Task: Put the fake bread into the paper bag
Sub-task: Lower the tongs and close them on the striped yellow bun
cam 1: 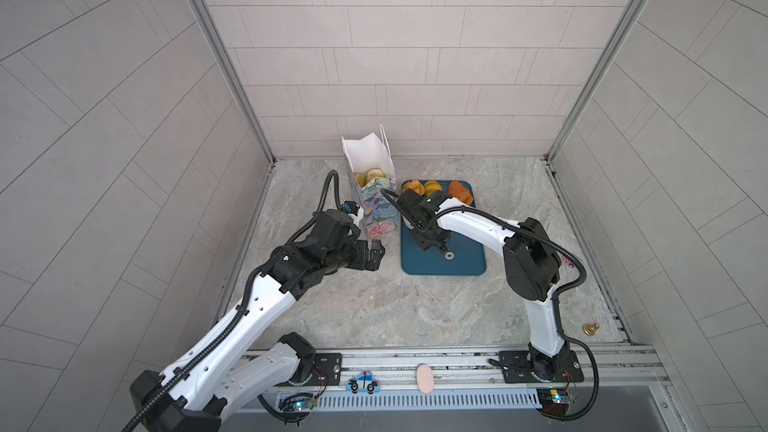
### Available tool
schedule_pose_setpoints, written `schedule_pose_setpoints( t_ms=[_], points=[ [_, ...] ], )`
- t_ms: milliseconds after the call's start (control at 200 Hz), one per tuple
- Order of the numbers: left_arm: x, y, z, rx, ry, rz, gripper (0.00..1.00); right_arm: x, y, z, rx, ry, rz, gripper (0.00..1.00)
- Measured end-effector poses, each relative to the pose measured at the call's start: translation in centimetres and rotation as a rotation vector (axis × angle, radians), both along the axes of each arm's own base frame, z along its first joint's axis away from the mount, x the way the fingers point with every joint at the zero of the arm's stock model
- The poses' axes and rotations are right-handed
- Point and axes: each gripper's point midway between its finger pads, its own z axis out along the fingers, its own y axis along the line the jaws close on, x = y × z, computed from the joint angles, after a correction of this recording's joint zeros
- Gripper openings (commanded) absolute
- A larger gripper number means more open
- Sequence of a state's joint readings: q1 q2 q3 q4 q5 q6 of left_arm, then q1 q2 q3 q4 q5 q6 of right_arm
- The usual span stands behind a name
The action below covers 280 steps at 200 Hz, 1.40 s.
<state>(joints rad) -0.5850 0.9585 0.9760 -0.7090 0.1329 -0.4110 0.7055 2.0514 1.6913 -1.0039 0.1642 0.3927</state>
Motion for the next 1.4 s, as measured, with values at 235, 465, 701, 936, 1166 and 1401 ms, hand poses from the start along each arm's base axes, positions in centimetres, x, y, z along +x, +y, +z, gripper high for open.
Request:
schedule_pose_setpoints(
  t_ms=[235,465,701,936,1166,1401],
  points=[
    [0.0,0.1,0.1,-0.001,-0.004,0.001,1.00,-0.5,-0.6,-0.7,-0.013,0.017,-0.004,0.36],
    [-0.2,0.1,0.5,-0.011,-0.017,0.001,1.00,-1.4,-1.2,0.0,0.003,0.015,-0.014,0.34],
    [-0.4,0.3,1.0,-0.022,-0.033,0.002,1.00,-2.0,-1.4,1.4,0.040,0.000,-0.034,0.34],
    [-0.5,0.3,1.4,-0.032,-0.043,0.001,1.00,-2.8,-1.9,2.9,0.078,-0.026,-0.065,0.34],
    [-0.7,0.1,1.4,-0.041,-0.038,-0.010,1.00,-3.6,-1.8,5.0,0.159,-0.062,-0.098,0.34],
    [-0.6,-0.1,2.4,-0.057,-0.055,-0.014,1.00,-4.4,-0.8,7.0,0.222,-0.094,-0.097,0.34]
  ],
)
